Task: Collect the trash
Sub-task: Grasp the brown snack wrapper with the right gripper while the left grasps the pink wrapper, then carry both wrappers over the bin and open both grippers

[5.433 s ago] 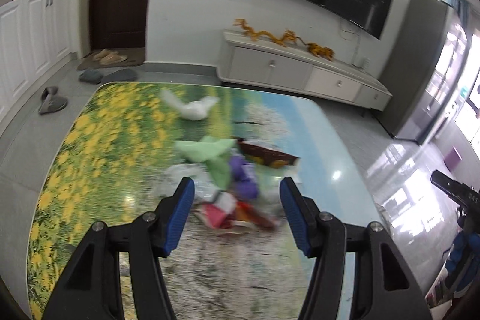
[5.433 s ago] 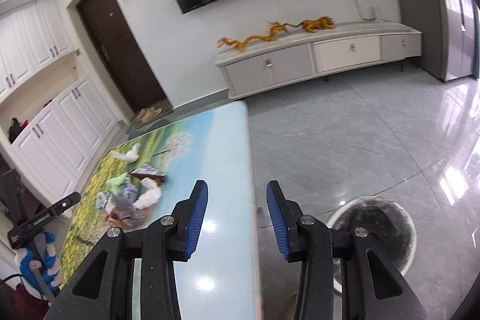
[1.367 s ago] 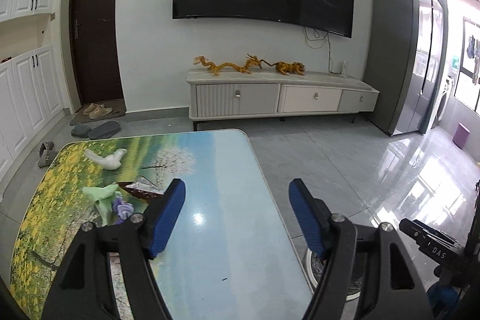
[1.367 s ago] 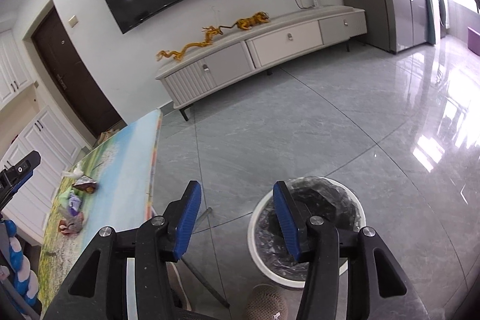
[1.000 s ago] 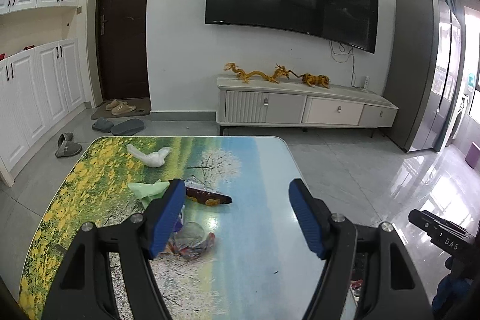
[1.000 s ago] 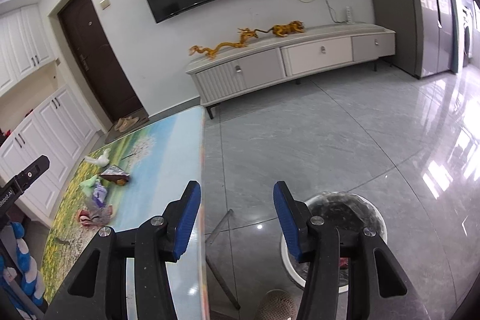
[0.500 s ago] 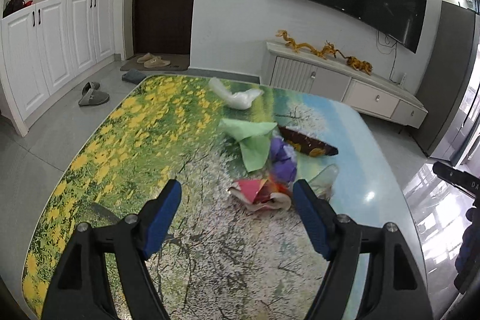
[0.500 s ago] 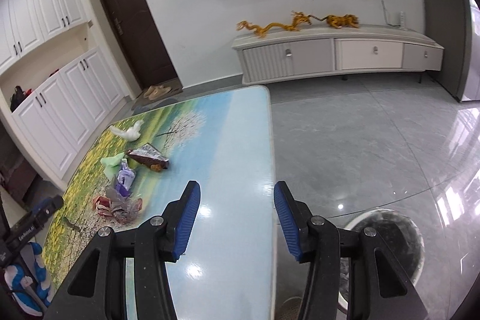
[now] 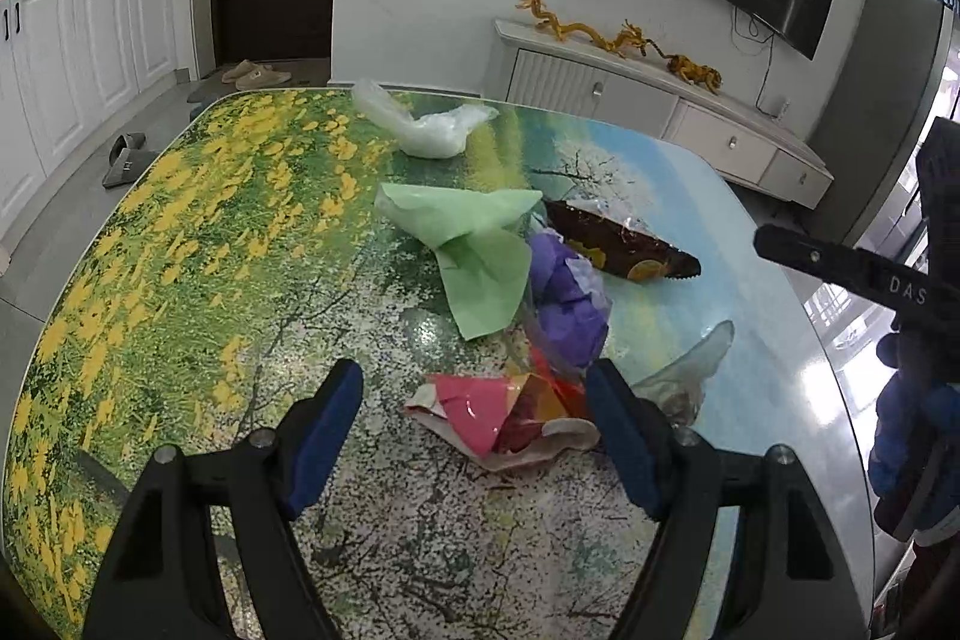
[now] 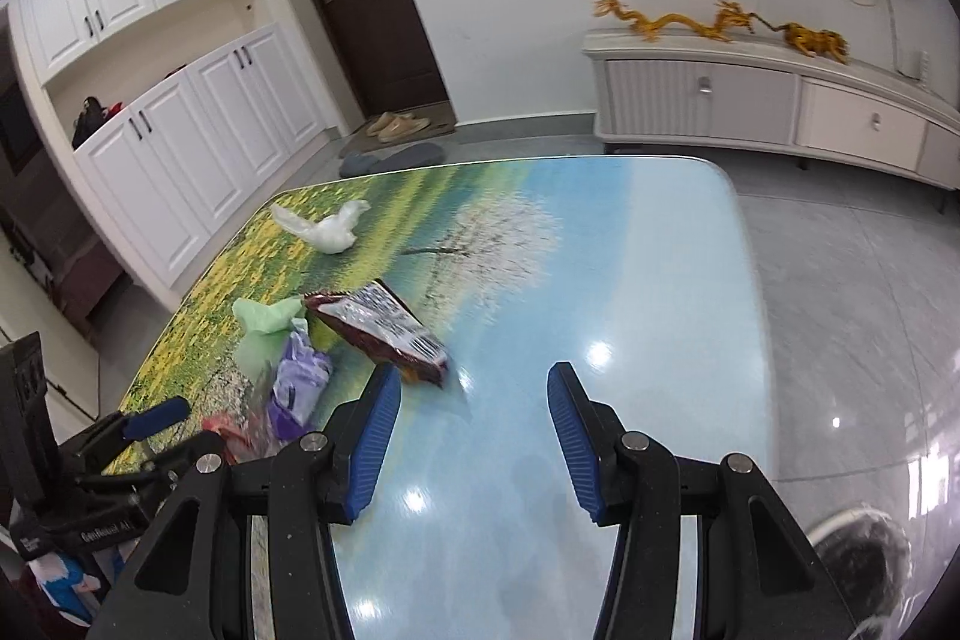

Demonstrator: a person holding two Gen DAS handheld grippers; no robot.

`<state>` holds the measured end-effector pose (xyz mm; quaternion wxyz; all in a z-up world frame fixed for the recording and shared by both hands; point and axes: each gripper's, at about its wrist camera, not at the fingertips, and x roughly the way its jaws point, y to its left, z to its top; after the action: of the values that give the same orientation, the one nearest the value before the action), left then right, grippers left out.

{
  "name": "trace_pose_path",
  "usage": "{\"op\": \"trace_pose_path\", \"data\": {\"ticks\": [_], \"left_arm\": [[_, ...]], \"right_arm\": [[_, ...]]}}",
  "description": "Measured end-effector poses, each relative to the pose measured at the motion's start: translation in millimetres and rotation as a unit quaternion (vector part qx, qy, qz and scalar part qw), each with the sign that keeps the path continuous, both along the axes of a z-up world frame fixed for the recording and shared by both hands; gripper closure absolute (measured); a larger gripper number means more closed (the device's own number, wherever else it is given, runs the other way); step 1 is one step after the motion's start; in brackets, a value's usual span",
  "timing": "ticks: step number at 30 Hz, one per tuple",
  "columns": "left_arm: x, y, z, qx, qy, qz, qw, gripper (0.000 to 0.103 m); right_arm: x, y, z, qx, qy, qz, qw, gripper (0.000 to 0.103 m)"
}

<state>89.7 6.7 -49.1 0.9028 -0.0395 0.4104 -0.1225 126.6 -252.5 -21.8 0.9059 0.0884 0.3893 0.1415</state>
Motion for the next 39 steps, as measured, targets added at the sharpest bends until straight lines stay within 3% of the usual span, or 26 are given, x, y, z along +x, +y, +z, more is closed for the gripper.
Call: {"op": "trace_pose_path", "data": {"ticks": [7, 13, 18, 23, 30, 36, 39], "left_arm": [[6.4, 3.2, -15.9, -0.017, 0.020, -0.016, 0.9995, 0.029], [5.0, -0.4, -16.8, -0.019, 0.022, -0.039, 0.9988, 0.045], [-2.6, -0.6, -14.5, -0.023, 0.016, -0.047, 0.9985, 0.049], [-16.8, 1.8, -5.6, -0.014, 0.004, -0.041, 0.9991, 0.052], [-43.2, 9.2, 34.1, -0.009, -0.036, -0.030, 0.9989, 0.053], [-63.2, -22.3, 75.8, -0.013, -0.074, -0.068, 0.9949, 0.053], [-68.3, -58.9, 90.2, -0.021, -0.082, -0.106, 0.9907, 0.054]], "right_arm": [[45.1, 40.0, -19.6, -0.007, 0.018, 0.054, 0.998, 0.054], [63.8, 61.2, -38.2, -0.023, 0.038, 0.080, 0.996, 0.054], [61.1, 59.5, -41.9, -0.025, 0.039, 0.078, 0.996, 0.069], [43.7, 43.4, -34.7, -0.016, 0.030, 0.059, 0.998, 0.073], [-4.3, 13.4, -1.7, 0.008, -0.005, 0.029, 1.000, 0.074], [-65.6, -38.3, 25.4, 0.025, -0.036, -0.022, 0.999, 0.074], [-99.8, -75.8, 30.1, 0.029, -0.045, -0.063, 0.997, 0.074]]}}
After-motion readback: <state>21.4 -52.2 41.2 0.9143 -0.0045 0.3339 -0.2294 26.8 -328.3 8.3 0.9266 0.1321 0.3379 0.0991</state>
